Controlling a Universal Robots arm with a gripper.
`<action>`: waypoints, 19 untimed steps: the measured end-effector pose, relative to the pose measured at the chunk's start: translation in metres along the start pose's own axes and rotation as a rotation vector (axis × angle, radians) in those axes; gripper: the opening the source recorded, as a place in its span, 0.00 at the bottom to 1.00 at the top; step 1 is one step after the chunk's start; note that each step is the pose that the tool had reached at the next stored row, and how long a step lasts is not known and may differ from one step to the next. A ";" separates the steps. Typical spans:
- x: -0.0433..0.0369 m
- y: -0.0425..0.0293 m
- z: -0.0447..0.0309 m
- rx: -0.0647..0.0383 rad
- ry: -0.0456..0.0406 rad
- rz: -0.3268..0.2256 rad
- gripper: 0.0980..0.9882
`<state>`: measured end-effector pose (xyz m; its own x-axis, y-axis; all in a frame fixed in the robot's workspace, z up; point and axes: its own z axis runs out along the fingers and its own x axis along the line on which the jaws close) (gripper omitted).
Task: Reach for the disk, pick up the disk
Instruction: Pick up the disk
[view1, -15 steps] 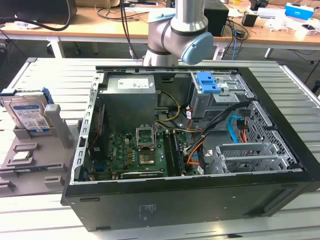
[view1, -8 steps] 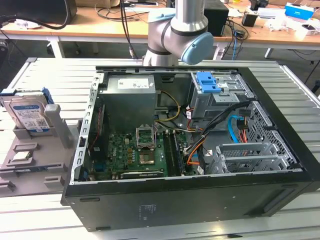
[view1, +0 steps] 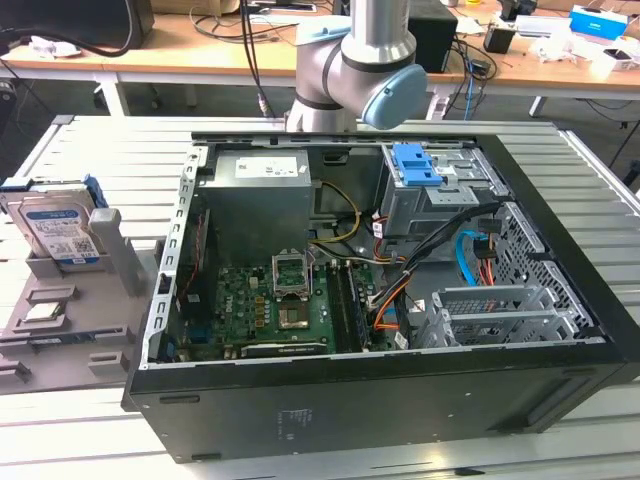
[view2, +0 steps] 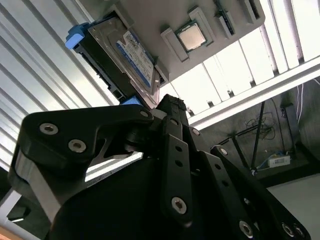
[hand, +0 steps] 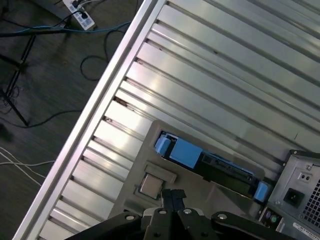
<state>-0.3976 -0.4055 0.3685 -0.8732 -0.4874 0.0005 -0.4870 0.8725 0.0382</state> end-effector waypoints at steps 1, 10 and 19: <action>0.0000 0.0000 0.0000 0.000 0.0003 -0.008 0.01; 0.0000 0.0000 0.0000 0.000 0.0057 -0.150 0.01; 0.0000 0.0000 0.0000 0.000 0.0093 -0.243 0.01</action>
<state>-0.3975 -0.4056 0.3685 -0.7299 -0.6836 0.0005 -0.6831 0.7293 0.0382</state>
